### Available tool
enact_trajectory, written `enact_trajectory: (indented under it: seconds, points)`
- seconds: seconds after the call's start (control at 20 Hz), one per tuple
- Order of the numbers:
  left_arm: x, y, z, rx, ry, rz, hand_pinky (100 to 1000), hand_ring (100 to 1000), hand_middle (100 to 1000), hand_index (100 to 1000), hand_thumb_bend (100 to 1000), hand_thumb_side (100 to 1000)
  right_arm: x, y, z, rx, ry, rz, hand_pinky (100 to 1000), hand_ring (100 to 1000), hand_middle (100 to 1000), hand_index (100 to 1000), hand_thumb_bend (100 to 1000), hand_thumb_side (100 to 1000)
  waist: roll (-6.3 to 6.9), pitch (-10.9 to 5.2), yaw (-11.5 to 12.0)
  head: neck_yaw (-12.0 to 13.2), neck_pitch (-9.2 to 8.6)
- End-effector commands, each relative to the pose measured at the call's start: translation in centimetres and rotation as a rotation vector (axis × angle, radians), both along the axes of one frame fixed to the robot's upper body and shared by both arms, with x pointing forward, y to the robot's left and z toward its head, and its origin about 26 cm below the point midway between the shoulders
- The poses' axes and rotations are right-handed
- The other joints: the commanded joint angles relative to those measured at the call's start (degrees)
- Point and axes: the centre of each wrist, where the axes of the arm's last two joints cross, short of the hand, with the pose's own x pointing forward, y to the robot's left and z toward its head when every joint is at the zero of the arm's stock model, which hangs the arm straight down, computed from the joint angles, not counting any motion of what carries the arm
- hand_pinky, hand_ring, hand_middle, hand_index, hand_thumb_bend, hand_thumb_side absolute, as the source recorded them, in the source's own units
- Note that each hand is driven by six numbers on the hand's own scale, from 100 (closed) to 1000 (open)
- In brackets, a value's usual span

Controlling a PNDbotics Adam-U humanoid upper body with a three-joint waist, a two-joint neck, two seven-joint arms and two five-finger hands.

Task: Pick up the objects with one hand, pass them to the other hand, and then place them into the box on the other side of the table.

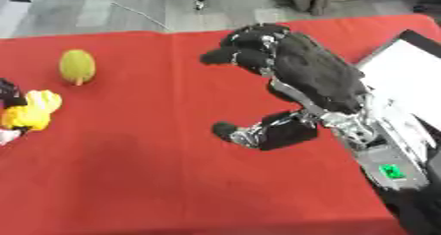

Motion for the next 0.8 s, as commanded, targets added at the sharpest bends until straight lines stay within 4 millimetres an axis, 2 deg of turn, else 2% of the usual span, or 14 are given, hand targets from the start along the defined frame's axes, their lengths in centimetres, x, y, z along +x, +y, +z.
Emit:
enact_trajectory:
  seconds: [0.05,0.35,0.55,0.8]
  points:
    - [0.7,-1.9,2.1,-0.140,0.021,-0.108,685,506,468,567,100,285,-0.4,0.2,1.2,0.006,-0.052,0.041,755,783,667,841,425,420,0.10,-1.03,0.07,0.27,-0.15]
    - [2.4,-8.8,3.8,-0.382,0.202,-0.358,689,523,480,573,100,358,-0.7,1.3,2.2,-0.005,-0.107,0.126,780,815,716,846,425,417,0.15,-1.11,0.16,0.30,-0.15]
    - [3.2,-13.4,4.9,-0.437,0.315,-0.461,690,533,486,580,100,395,-0.9,1.8,2.7,-0.026,-0.125,0.161,793,823,729,846,420,413,0.26,-1.12,0.31,0.33,-0.15]
    - [3.4,-17.7,5.5,-0.436,0.440,-0.574,700,557,505,601,100,445,-1.0,2.3,2.9,-0.057,-0.134,0.184,796,815,725,840,409,401,0.41,-1.08,0.42,0.20,-0.15]
